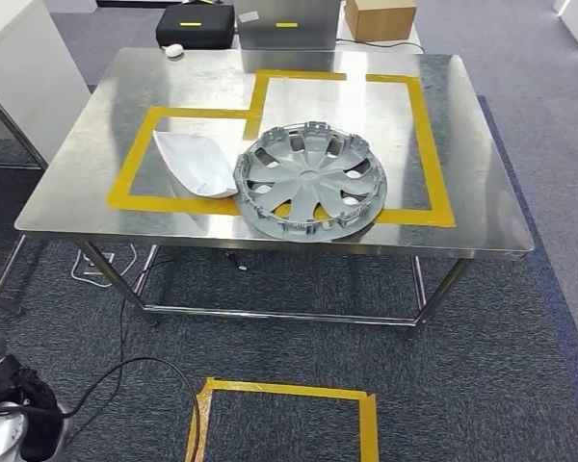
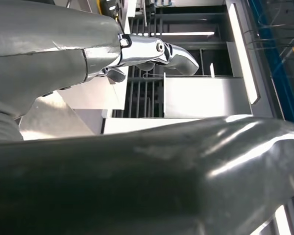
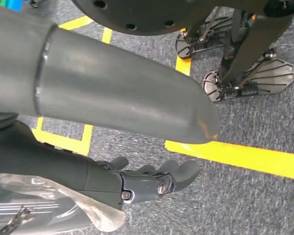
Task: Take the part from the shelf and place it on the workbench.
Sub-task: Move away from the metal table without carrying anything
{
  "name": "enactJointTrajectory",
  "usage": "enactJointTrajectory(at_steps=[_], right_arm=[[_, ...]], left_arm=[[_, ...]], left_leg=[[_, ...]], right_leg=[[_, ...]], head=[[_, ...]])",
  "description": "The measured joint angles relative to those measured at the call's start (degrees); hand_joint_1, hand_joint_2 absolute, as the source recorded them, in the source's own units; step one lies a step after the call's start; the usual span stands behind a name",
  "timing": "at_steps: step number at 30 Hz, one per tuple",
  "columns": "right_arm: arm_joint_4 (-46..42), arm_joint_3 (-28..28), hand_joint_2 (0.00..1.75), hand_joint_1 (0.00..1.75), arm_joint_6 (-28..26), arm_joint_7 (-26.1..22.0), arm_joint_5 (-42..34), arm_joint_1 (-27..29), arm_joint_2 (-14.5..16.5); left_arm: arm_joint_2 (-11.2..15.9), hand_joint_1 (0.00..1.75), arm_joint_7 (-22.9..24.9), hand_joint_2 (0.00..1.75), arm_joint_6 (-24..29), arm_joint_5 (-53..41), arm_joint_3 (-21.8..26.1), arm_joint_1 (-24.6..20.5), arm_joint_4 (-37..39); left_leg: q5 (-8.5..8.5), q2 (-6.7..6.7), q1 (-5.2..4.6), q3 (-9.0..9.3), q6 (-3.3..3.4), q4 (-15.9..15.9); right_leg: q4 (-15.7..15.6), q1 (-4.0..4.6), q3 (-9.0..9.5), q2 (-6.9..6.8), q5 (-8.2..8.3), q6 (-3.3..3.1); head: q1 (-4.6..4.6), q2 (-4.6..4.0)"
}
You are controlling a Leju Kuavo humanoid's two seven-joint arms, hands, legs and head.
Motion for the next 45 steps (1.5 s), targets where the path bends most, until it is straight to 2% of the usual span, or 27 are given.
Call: enactJointTrajectory(at_steps=[2, 4, 6, 8, 9, 11, 13, 15, 16, 17, 19, 21, 22, 24, 26, 27, 28, 29, 31, 33, 35, 37, 40, 41, 42, 43, 45], right_arm=[[0.0, 0.0, 0.0, 0.0, -0.01, -0.09, 0.04, -0.02, 0.0], [0.0, -0.01, 0.0, 0.0, 0.0, -0.14, 0.07, 0.01, 0.0], [0.0, -0.02, 0.0, 0.0, 0.02, -0.15, 0.07, 0.06, 0.0], [0.0, -0.02, 0.0, 0.0, 0.05, -0.17, 0.08, 0.07, 0.0], [0.0, -0.02, 0.0, 0.0, 0.07, -0.17, 0.09, 0.07, 0.0], [0.0, -0.03, 0.0, 0.0, 0.18, -0.2, 0.1, 0.08, 0.0], [-0.01, -0.04, 0.0, 0.0, 0.33, -0.25, 0.07, 0.07, -0.02], [-0.03, -0.04, 0.0, 0.0, 0.5, -0.32, -0.15, -0.08, -0.09], [-0.04, -0.05, 0.0, 0.0, 0.58, -0.35, -0.33, -0.18, -0.13], [-0.05, -0.05, 0.0, 0.0, 0.69, -0.33, -0.55, -0.23, -0.16], [-0.07, -0.07, 0.0, 0.0, 0.89, -0.29, -0.89, -0.13, -0.19], [-0.08, -0.07, 0.0, 0.0, 1.12, -0.24, -1.03, -0.08, -0.21], [-0.09, -0.07, 0.0, 0.0, 1.26, -0.22, -1.05, -0.13, -0.22], [-0.11, -0.07, 0.0, 0.0, 1.54, -0.19, -1.11, -0.17, -0.24], [-0.11, -0.08, 0.0, 0.0, 1.72, -0.14, -1.15, -0.1, -0.24], [-0.11, -0.09, 0.0, 0.0, 1.76, -0.12, -1.19, -0.09, -0.24], [-0.11, -0.09, 0.0, 0.0, 1.78, -0.11, -1.21, -0.09, -0.24], [-0.11, -0.09, 0.0, 0.0, 1.81, -0.11, -1.25, -0.11, -0.24], [-0.11, -0.09, 0.0, 0.0, 1.86, -0.12, -1.31, -0.26, -0.24], [-0.11, -0.09, 0.0, 0.0, 1.89, -0.13, -1.33, -0.33, -0.24], [-0.11, -0.1, 0.0, 0.0, 1.89, -0.11, -1.32, -0.17, -0.25], [-0.11, -0.11, 0.0, 0.0, 1.89, -0.1, -1.31, -0.1, -0.26], [-0.1, -0.1, 0.0, 0.0, 1.89, -0.06, -1.28, -0.21, -0.26], [-0.1, -0.1, 0.0, 0.0, 1.9, -0.03, -1.25, -0.17, -0.25], [-0.1, -0.11, 0.0, 0.0, 1.88, 0.01, -1.21, -0.11, -0.25], [-0.1, -0.11, 0.0, 0.0, 1.84, 0.03, -1.16, -0.06, -0.25], [-0.14, -0.1, 0.0, 0.0, 1.65, 0.04, -1.07, -0.07, -0.29]], left_arm=[[-0.01, 0.0, -0.09, 0.0, -0.06, -0.09, 0.03, -0.03, -0.23], [-0.02, 0.0, -0.15, 0.0, -0.33, -0.17, 0.04, 0.0, -0.25], [-0.03, 0.0, -0.19, 0.0, -0.81, -0.18, 0.05, 0.05, -0.25], [-0.02, 0.0, -0.2, 0.0, -1.25, -0.21, 0.07, 0.18, -0.25], [-0.01, 0.0, -0.2, 0.0, -1.37, -0.24, 0.08, 0.25, -0.25], [-0.01, 0.0, -0.2, 0.0, -1.67, -0.38, 0.07, 0.49, -0.25], [-0.02, 0.0, -0.2, 0.0, -1.95, -0.61, 0.07, 0.68, -0.25], [-0.04, 0.0, -0.2, 0.0, -2.09, -0.79, 0.07, 0.66, -0.26], [-0.05, 0.0, -0.21, 0.0, -2.18, -0.84, 0.07, 0.65, -0.26], [-0.05, 0.0, -0.21, 0.0, -2.27, -0.87, 0.07, 0.63, -0.26], [-0.06, 0.0, -0.22, 0.0, -2.47, -0.95, 0.05, 0.59, -0.26], [-0.05, 0.0, -0.22, 0.0, -2.59, -1.01, 0.04, 0.55, -0.27], [-0.04, 0.0, -0.22, 0.0, -2.65, -1.02, 0.04, 0.52, -0.27], [-0.03, 0.0, -0.2, 0.0, -2.81, -1.04, 0.03, 0.52, -0.26], [-0.04, 0.0, -0.13, 0.0, -2.96, -1.06, 0.03, 0.55, -0.25], [-0.04, 0.0, -0.09, 0.0, -3.01, -1.1, 0.03, 0.56, -0.25], [-0.04, 0.0, -0.06, 0.0, -3.05, -1.18, 0.03, 0.54, -0.25], [-0.04, 0.0, -0.05, 0.0, -3.1, -1.26, 0.03, 0.51, -0.25], [-0.05, 0.0, -0.03, 0.0, -3.16, -1.41, 0.02, 0.42, -0.24], [-0.05, 0.0, 0.01, 0.0, -3.19, -1.52, 0.01, 0.39, -0.24], [-0.1, 0.0, 0.04, 0.0, -3.21, -1.7, -0.01, 0.32, -0.25], [-0.15, 0.0, 0.09, 0.0, -3.33, -1.89, -0.02, 0.22, -0.25], [-0.19, 0.0, 0.19, 0.0, -3.5, -2.08, -0.03, 0.32, -0.21], [-0.2, 0.0, 0.24, 0.0, -3.53, -2.14, -0.03, 0.36, -0.18], [-0.21, 0.0, 0.3, 0.0, -3.55, -2.22, -0.03, 0.37, -0.15], [-0.21, 0.0, 0.37, 0.0, -3.56, -2.3, -0.04, 0.38, -0.12], [-0.21, 0.0, 0.44, 0.0, -3.67, -2.49, -0.05, 0.32, -0.1]], left_leg=[[-0.73, -0.01, -0.34, 1.64, 0.52, -3.58], [0.17, 0.08, -0.32, 0.84, 1.24, -3.84], [1.37, 0.25, -0.14, -0.23, 2.01, -4.05], [2.32, 0.35, -0.22, -1.41, 2.4, -4.01], [2.66, 0.36, -0.27, -1.85, 2.44, -3.99], [3.42, 0.36, -0.33, -2.87, 2.39, -3.86], [4.2, 0.34, -0.37, -4.06, 2.21, -3.54], [4.55, 0.37, -0.47, -4.76, 1.91, -2.93], [4.71, 0.4, -0.56, -5.04, 1.68, -2.62], [4.89, 0.44, -0.62, -5.25, 1.4, -2.38], [5.29, 0.46, -0.58, -5.54, 0.73, -2.26], [4.21, 0.32, -0.44, -6.16, 0.07, -1.04], [2.64, 0.24, -0.36, -6.97, -0.24, 0.99], [-1.78, 0.15, -0.1, -9.66, -0.8, 8.24], [-4.11, 0.15, 0.13, -11.43, -1.17, 13.96], [-3.64, 0.14, 0.24, -10.96, -1.24, 13.88], [-2.21, 0.07, 0.34, -9.44, -1.24, 11.53], [-0.29, -0.27, 0.47, -7.19, -1.18, 7.6], [1.87, -1.61, 0.63, -3.57, -0.93, 0.53], [1.98, -2.33, 0.54, -2.94, -0.43, -1.61], [2.4, -1.72, 0.49, -3.37, 0.41, -1.67], [2.92, -0.89, 0.61, -3.67, 1.33, -1.94], [3.47, 0.48, 0.42, -4.47, 2.09, -2.0], [3.61, 0.92, 0.31, -4.7, 2.17, -1.98], [3.73, 1.29, 0.21, -4.85, 2.16, -1.96], [3.82, 1.57, 0.12, -4.93, 2.12, -1.95], [3.97, 1.97, -0.05, -4.96, 1.93, -1.91]], right_leg=[[-0.18, -0.01, -0.38, 0.0, 0.98, 0.76], [-0.17, -0.22, -0.92, 0.02, 1.2, 1.45], [3.28, -0.32, -2.63, 0.17, -1.85, 1.95], [10.45, -0.37, -5.17, 0.24, -6.74, 2.31], [13.4, -0.39, -6.1, 0.24, -8.36, 2.42], [15.83, -0.39, -5.85, 0.23, -9.48, 2.52], [11.85, -0.39, -1.59, 0.22, -8.08, 2.41], [2.93, -0.3, 4.68, 0.23, -6.02, 1.93], [-0.11, -0.23, 6.64, 0.22, -5.56, 1.58], [-1.67, -0.12, 7.48, 0.22, -5.49, 1.23], [-1.94, -0.02, 7.19, 0.2, -5.16, 0.5], [-2.19, -0.2, 7.04, 0.14, -4.47, -0.31], [-2.33, -0.33, 6.96, 0.14, -4.08, -0.66], [-2.27, -0.38, 6.4, 0.27, -3.51, -0.96], [-2.01, -0.38, 5.6, 0.61, -3.11, -0.89], [-1.82, -0.4, 5.25, 0.87, -2.97, -0.8], [-1.6, -0.42, 4.99, 1.17, -2.86, -0.71], [-1.35, -0.46, 4.77, 1.52, -2.8, -0.59], [-0.78, -0.31, 4.15, 2.2, -2.65, -0.12], [-0.49, -0.27, 3.33, 2.83, -2.26, 0.68], [-0.39, -0.46, 2.63, 3.22, -1.99, 1.42], [2.01, -0.51, 1.13, 2.48, -3.76, 1.84], [13.05, -0.51, -3.83, 0.95, -9.46, 2.21], [15.82, -0.51, -4.9, 0.82, -10.36, 2.27], [16.36, -0.49, -4.81, 0.74, -10.14, 2.24], [14.5, -0.47, -3.47, 0.67, -8.92, 2.11], [6.01, -0.32, 1.59, 0.32, -5.67, 1.52]], head=[[0.01, 0.0], [0.01, 0.0], [0.23, 0.0], [0.42, 0.0], [0.44, 0.0], [0.45, 0.0], [0.46, 0.0], [0.48, 0.0], [0.46, 0.0], [0.44, 0.0], [0.42, 0.0], [0.28, 0.0], [0.14, 0.0], [-0.16, 0.0], [-0.21, 0.0], [-0.21, 0.0], [-0.21, 0.0], [-0.21, 0.0], [-0.19, 0.0], [-0.15, 0.0], [-0.14, 0.0], [0.02, 0.0], [0.26, 0.0], [0.26, 0.0], [0.26, 0.0], [0.26, 0.0], [0.26, 0.0]])
